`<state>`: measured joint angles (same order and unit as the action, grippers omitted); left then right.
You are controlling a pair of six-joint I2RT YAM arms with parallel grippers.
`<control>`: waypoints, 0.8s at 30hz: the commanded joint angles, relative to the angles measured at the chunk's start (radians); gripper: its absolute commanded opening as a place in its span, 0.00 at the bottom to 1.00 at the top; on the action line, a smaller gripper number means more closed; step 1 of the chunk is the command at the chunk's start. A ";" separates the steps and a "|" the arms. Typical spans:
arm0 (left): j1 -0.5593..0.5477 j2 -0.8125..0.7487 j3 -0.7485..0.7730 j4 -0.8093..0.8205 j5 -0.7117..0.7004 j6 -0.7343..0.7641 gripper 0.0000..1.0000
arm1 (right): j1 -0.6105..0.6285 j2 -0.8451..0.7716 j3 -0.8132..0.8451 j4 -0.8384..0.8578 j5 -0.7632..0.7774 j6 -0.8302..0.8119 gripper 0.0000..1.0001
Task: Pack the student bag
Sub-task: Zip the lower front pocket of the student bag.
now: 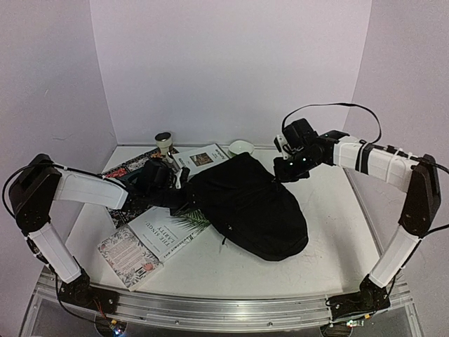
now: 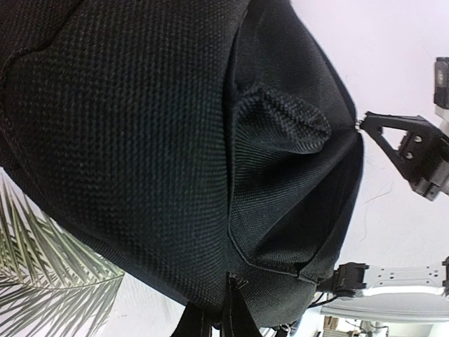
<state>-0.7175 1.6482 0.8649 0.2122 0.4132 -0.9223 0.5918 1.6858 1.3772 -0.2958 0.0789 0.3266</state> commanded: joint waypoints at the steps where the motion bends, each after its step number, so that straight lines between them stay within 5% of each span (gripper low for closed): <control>1: -0.018 -0.013 0.049 -0.158 -0.058 0.060 0.06 | -0.084 -0.119 -0.074 0.086 -0.080 -0.030 0.00; 8: -0.088 0.014 0.184 -0.219 -0.153 0.151 0.32 | -0.047 -0.132 -0.164 0.210 -0.312 0.000 0.00; 24: -0.190 0.030 0.420 -0.277 -0.242 0.574 0.75 | -0.012 -0.143 -0.178 0.218 -0.357 0.018 0.00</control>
<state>-0.8980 1.6722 1.1726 -0.1123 0.1722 -0.5267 0.5645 1.5909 1.2011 -0.0974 -0.2317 0.3375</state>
